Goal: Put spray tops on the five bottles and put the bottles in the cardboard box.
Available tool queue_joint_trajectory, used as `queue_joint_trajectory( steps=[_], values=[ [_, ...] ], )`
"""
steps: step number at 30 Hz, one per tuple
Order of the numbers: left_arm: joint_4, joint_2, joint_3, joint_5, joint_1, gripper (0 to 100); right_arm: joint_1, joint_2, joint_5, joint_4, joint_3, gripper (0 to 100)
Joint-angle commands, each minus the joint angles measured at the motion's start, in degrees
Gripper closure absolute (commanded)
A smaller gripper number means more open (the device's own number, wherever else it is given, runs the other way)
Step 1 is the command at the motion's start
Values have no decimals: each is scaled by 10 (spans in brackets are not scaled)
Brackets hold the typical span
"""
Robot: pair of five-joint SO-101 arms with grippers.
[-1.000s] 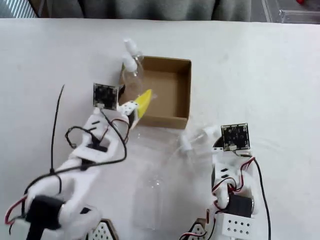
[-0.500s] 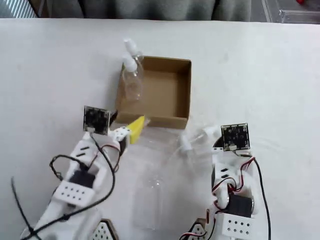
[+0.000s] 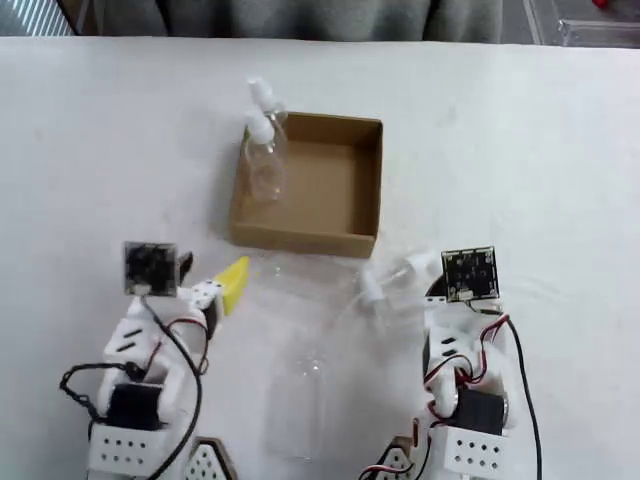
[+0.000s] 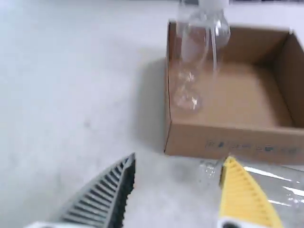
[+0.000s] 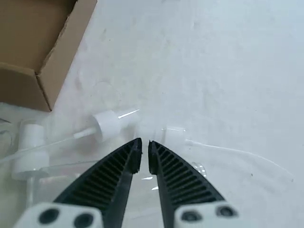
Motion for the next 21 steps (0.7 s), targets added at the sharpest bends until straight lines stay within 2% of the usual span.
queue_joint_trajectory(
  steps=[1, 6, 14, 16, 19, 21],
  values=[
    [53, -24, -4, -5, -16, 725, 9, 0, 6, 2, 5, 984],
    [126, -15, -2, -4, -16, 725, 7, 0, 6, 12, 5, 984],
    [139, -12, -2, -9, -16, 726, 7, 0, 3, 10, 5, 984],
    [142, -12, -2, -47, -16, 736, 7, 0, 3, 10, 5, 984],
    [142, -13, -2, -113, -15, 807, 7, 0, 3, 10, 5, 984],
    [145, -13, -17, -128, -16, 849, 7, -1, 6, 11, 5, 984]
  ],
)
